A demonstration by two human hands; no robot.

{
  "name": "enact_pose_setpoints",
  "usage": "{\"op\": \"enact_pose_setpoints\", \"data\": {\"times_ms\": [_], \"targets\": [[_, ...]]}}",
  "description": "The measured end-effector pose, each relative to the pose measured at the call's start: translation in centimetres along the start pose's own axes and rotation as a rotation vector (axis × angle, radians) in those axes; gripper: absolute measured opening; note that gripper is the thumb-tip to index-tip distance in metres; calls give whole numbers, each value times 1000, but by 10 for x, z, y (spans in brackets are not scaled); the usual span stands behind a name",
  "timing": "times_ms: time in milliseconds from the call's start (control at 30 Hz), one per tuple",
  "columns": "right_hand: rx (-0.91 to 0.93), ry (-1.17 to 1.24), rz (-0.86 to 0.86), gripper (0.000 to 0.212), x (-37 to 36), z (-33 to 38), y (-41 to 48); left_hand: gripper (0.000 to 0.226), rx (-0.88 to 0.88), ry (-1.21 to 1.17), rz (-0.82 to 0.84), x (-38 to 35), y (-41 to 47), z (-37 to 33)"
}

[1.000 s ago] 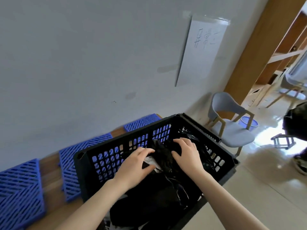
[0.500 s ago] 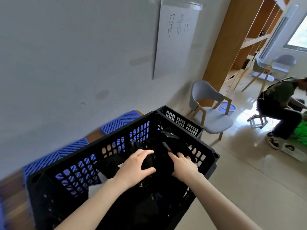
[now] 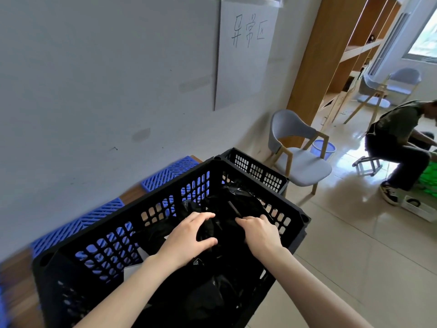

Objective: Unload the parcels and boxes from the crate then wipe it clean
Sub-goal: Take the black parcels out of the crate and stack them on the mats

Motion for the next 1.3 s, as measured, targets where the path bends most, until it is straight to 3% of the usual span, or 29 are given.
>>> {"op": "enact_pose_setpoints", "data": {"times_ms": [367, 633, 1067, 1300], "targets": [[94, 20, -261, 47, 42, 5, -24, 83, 19, -38, -16, 6, -5, -17], [267, 211, -694, 23, 95, 26, -40, 103, -70, -60, -115, 28, -10, -52], [503, 506, -899, 22, 188, 82, -74, 110, -39, -388, -566, 107, -54, -80], [448, 891, -784, 29, 213, 149, -73, 101, -37, -242, -709, 166, -109, -63]]}}
Point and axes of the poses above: each hand's wrist, its own y-axis towards the middle knuckle, its own x-axis out of the back of the hand, z = x × y, the point moved 5 cm from there along y, towards the middle knuckle, and after that the axes turned 9 degrees about -z, right-handed, at the moved point
